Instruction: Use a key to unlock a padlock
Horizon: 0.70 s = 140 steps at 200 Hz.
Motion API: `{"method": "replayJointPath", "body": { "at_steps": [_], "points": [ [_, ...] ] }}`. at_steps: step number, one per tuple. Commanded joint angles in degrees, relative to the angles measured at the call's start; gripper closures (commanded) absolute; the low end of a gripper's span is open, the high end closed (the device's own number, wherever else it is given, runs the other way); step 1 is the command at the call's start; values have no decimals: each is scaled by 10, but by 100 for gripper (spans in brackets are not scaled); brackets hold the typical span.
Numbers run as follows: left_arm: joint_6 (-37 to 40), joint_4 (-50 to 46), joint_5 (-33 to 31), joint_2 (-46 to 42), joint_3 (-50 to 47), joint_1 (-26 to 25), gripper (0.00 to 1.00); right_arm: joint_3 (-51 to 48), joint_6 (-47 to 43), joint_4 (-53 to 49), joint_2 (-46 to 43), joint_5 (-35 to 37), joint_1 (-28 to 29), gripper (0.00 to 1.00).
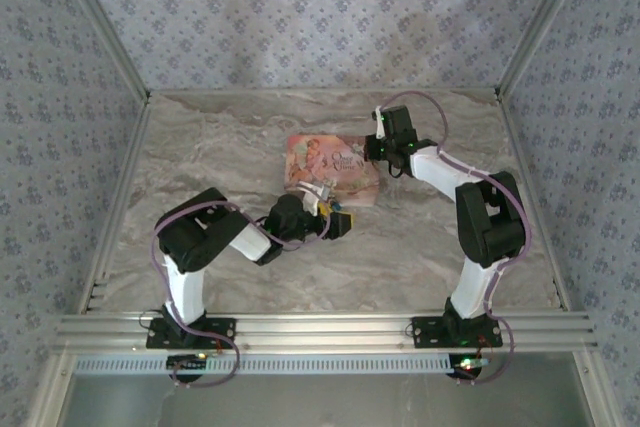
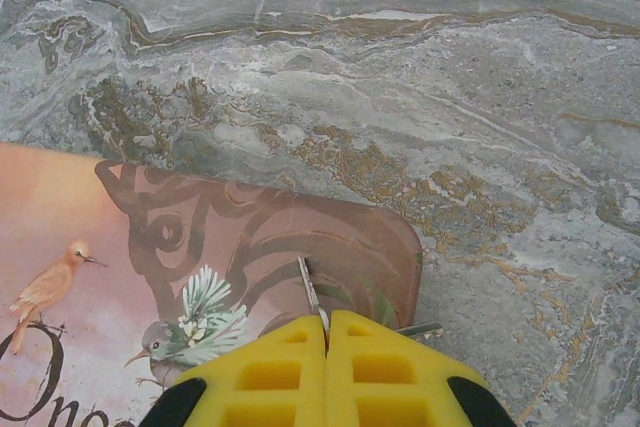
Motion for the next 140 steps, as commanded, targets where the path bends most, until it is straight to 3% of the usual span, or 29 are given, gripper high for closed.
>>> {"method": "replayJointPath", "body": {
  "at_steps": [1, 41, 107, 140],
  "points": [
    [-7, 44, -14, 14, 6, -2, 16, -10, -4, -6, -16, -5, 3, 100],
    [-42, 129, -11, 42, 5, 1, 19, -10, -3, -4, -17, -4, 3, 100],
    [-77, 155, -15, 68, 1, 9, 40, -33, -6, -3, -20, -3, 3, 100],
    [-87, 149, -15, 68, 0, 15, 54, -33, -4, -1, -22, -4, 5, 100]
  ]
}}
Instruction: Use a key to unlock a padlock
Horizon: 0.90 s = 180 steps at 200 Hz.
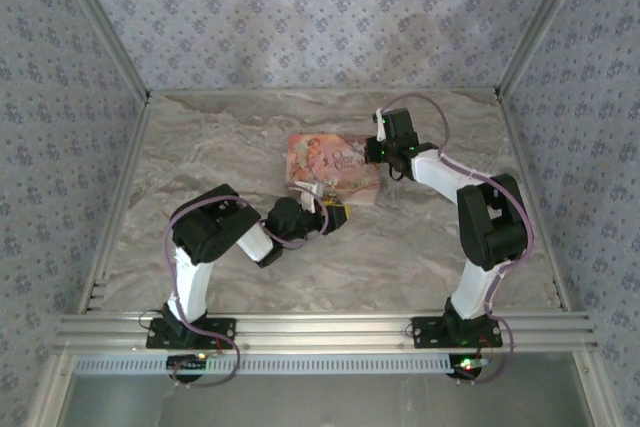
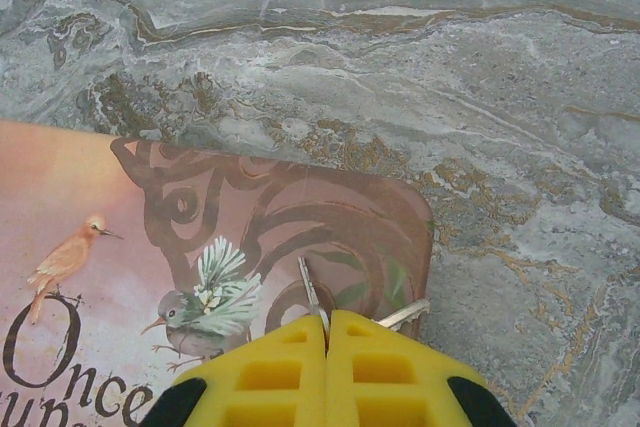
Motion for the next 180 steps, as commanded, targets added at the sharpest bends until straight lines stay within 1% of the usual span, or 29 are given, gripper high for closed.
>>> {"method": "replayJointPath", "body": {
  "at_steps": [1, 11, 40, 55, 76, 98, 113, 127, 139, 153, 170, 180],
  "points": [
    [-10, 26, -2, 9, 0, 6, 55, -12, -4, -18, -8, -1, 4, 100],
    [-9, 19, -3, 8, 1, 7, 58, -12, -3, -18, -9, -1, 3, 100],
    [-13, 17, -13, 13, -1, 9, 59, -14, -5, -19, -12, 0, 4, 100],
    [-17, 12, -11, 15, 1, 9, 65, -14, -6, -19, -13, 0, 3, 100],
    [-20, 4, -7, 18, 2, 10, 67, -14, -6, -19, -14, 0, 3, 100],
    [-21, -3, -3, 20, 2, 11, 75, -12, -5, -20, -14, -1, 3, 100],
    [-23, -5, -3, 21, 3, 11, 76, -13, -5, -19, -15, -1, 3, 100],
    [-23, -6, -1, 21, 3, 13, 82, -14, -4, -18, -15, -1, 2, 100],
    [-26, -9, 4, 19, 3, 16, 83, -15, -3, -18, -16, -2, 3, 100],
    [-27, -15, 9, 15, 3, 19, 89, -17, -4, -18, -19, -1, 3, 100],
    [-25, -23, 11, 10, 3, 23, 90, -19, -5, -17, -22, -1, 2, 100],
    [-26, -27, 13, 9, 3, 24, 93, -20, -6, -18, -23, -1, 3, 100]
  ]
}}
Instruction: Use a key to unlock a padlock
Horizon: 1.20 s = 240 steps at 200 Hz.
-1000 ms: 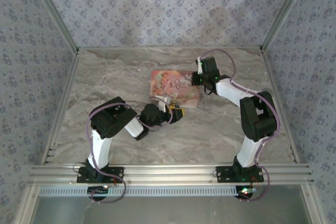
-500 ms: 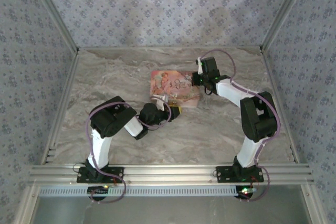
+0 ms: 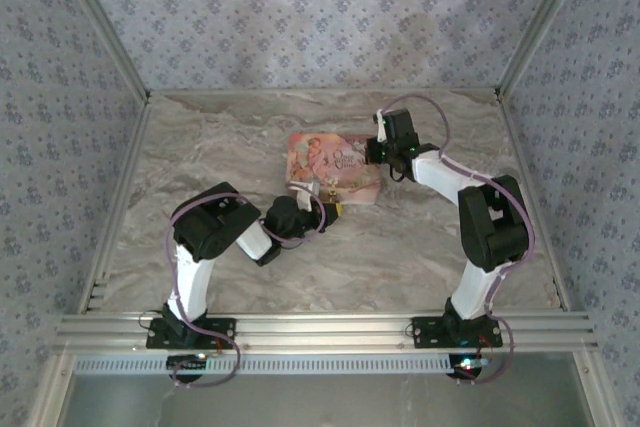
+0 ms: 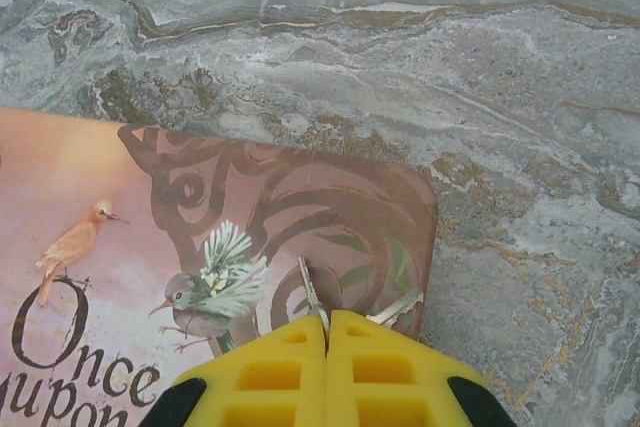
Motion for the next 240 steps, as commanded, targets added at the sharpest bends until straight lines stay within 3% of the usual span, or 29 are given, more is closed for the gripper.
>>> {"method": "replayJointPath", "body": {
  "at_steps": [1, 63, 109, 146, 210, 240],
  "points": [
    [-8, -14, 16, -3, 3, 8, 93, -12, -6, -18, -16, -1, 2, 100],
    [-43, -56, 53, -31, 8, 20, 100, -13, -9, -21, -35, -8, -5, 100],
    [-49, -225, 86, -89, 40, 21, 100, -15, -1, -29, -60, -9, -26, 100],
    [-66, -297, 97, -119, 58, 24, 100, -18, 8, -57, -92, 12, -38, 100],
    [-100, -433, 103, -166, 98, 27, 100, -99, 52, -96, -183, 11, -59, 100],
    [-129, -451, 102, -184, 103, 27, 100, -158, 78, -101, -242, 3, -61, 100]
  ]
}}
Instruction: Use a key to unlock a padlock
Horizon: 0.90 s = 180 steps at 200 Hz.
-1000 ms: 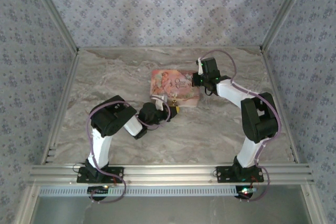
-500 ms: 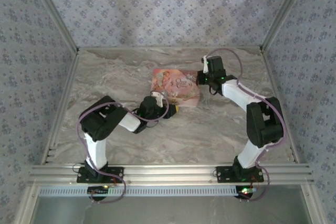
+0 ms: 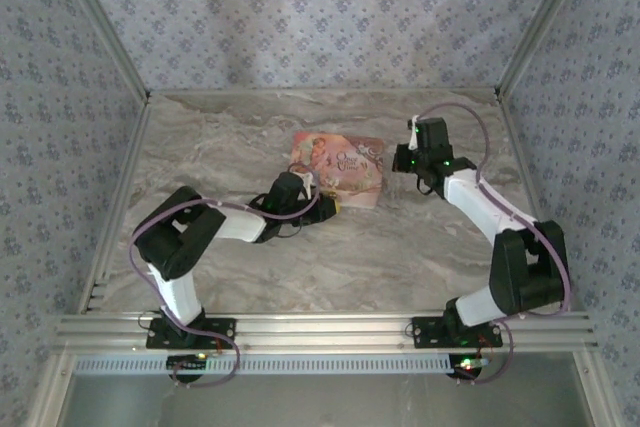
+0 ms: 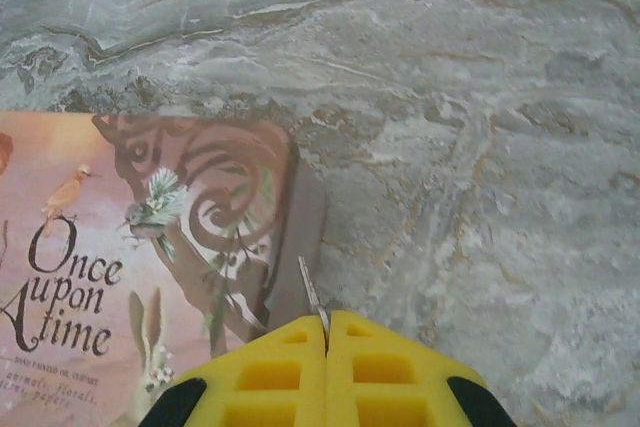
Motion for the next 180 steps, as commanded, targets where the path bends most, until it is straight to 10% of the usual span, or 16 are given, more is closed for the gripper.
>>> {"method": "replayJointPath", "body": {
  "at_steps": [1, 180],
  "points": [
    [-33, -35, 15, -37, 20, 2, 100, -41, 35, -26, -47, -7, -2, 100],
    [-94, -64, 0, -93, 1, -19, 100, 37, 41, 7, 116, 19, 62, 100]
  ]
}}
